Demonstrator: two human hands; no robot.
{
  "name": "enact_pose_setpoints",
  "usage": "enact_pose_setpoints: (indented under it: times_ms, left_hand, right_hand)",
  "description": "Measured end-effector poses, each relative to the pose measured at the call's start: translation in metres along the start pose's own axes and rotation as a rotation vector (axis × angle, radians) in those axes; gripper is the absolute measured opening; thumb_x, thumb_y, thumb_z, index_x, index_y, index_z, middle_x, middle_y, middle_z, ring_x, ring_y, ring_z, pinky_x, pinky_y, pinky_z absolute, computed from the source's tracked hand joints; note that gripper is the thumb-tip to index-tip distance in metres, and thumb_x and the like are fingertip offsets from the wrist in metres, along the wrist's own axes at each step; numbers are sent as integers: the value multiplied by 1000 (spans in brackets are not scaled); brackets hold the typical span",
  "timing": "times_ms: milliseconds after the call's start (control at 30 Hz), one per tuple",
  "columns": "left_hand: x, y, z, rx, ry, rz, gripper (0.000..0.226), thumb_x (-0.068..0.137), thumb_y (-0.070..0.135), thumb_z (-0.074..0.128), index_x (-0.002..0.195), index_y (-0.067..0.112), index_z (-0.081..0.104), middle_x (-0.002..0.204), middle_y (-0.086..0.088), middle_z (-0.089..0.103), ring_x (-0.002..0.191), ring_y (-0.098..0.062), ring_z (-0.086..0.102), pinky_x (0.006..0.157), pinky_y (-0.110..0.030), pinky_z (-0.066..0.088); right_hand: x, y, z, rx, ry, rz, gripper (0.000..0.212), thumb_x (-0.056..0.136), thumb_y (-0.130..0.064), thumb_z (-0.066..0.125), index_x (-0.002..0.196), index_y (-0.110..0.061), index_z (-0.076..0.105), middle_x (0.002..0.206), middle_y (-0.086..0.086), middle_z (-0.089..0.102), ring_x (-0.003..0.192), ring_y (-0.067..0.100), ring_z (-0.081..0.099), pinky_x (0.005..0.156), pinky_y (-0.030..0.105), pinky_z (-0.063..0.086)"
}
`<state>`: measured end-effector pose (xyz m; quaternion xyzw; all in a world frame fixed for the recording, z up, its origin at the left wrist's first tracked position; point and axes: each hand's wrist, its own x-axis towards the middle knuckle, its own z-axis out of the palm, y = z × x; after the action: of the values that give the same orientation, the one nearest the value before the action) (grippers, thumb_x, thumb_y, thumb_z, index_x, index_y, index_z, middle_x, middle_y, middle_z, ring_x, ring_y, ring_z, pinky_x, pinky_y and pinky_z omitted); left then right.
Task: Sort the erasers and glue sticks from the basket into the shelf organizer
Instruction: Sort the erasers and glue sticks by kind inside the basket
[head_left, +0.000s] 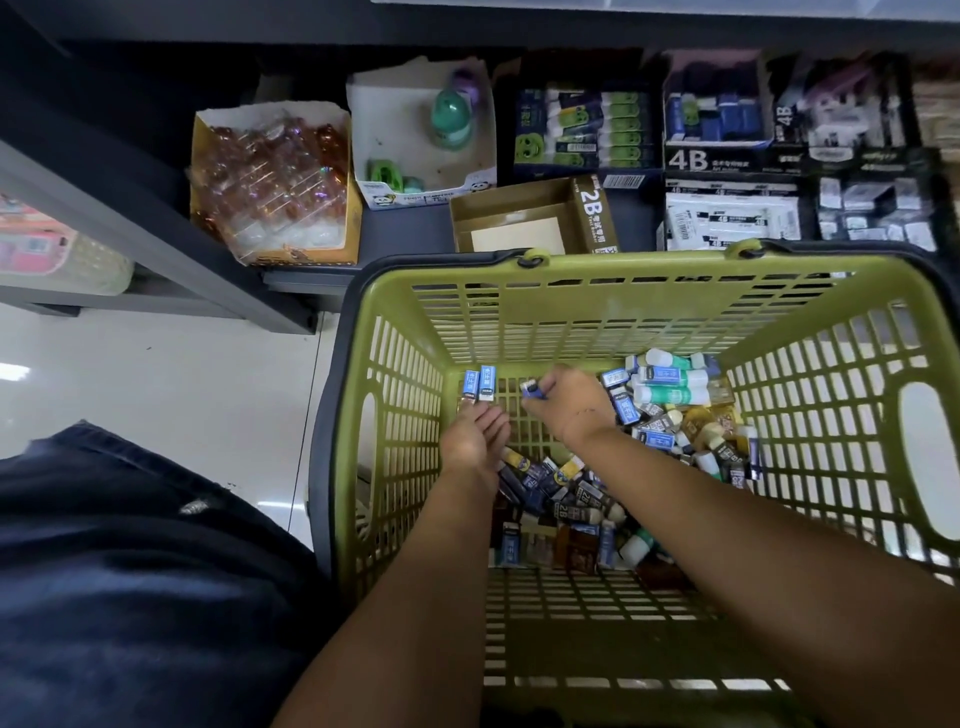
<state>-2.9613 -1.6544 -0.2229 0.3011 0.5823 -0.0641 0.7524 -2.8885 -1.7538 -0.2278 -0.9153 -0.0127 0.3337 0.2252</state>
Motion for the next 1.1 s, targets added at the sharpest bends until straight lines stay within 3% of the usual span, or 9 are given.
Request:
enact_pose_setpoints:
  times_ms: [100,200,267,400,500,567,667,833,1100]
  left_hand:
    - [5,0,1,-59,52,-5,18,102,16,46,113,8,57,98,-13,67,84,-19,63,69,-23,56]
    - [10,-1,0,-94,90,-23,17,101,16,48,89,9,57,77,-6,60,66,-15,54,53,-18,51]
    - [15,-3,-3,-53,94,-20,22,100,16,48,82,10,58,72,-4,58,61,-14,51,54,-21,47]
    - [17,-9,-4,448,96,102,21,99,18,52,81,14,63,78,-5,65,71,-18,61,71,-30,54]
    - [5,-11,-4,976,-67,327,13,95,21,59,102,15,68,109,-4,68,102,-21,63,97,-34,50]
    - [-2,-14,-3,1199,-176,417,26,92,27,63,115,16,67,119,0,65,109,-18,59,97,-29,45]
    - [-5,-19,11,1249,-305,425,35,91,26,65,124,13,63,127,-1,62,112,-17,56,94,-23,38]
    - [1,-42,40,1310,-344,479,29,89,21,68,116,10,68,114,-10,69,104,-27,63,91,-36,49]
    - [11,-54,44,1273,-167,553,17,87,9,68,101,2,74,101,-13,72,94,-28,66,84,-35,52]
  right_hand:
    - [14,-16,10,250,-1,70,16,82,-26,71,74,-17,61,86,8,72,82,24,69,78,39,57]
    - [17,-27,25,324,-56,-8,9,85,-16,67,93,-13,68,96,7,72,86,15,65,79,22,49]
    - [14,-28,28,276,-124,-92,22,88,-13,62,109,-11,68,107,3,70,89,9,58,78,13,40]
    - [6,-4,2,116,-83,-183,26,91,-16,60,116,-20,63,112,-3,65,100,13,61,92,27,51]
    - [5,32,-33,-364,-3,-301,39,88,-32,64,126,-25,56,125,-3,56,120,20,50,105,40,40]
    - [7,54,-54,-698,-70,-374,58,86,-41,64,138,-24,45,139,-2,44,129,21,37,108,38,28]
    - [11,69,-67,-766,-177,-434,70,85,-36,66,146,-23,34,147,-2,35,133,21,35,109,37,24]
    - [14,65,-71,-687,-216,-439,68,81,-21,74,140,-21,41,139,0,43,124,20,47,104,33,33]
    - [16,64,-72,-471,-188,-352,31,81,-17,71,93,-27,44,93,-3,62,82,22,59,70,33,48]
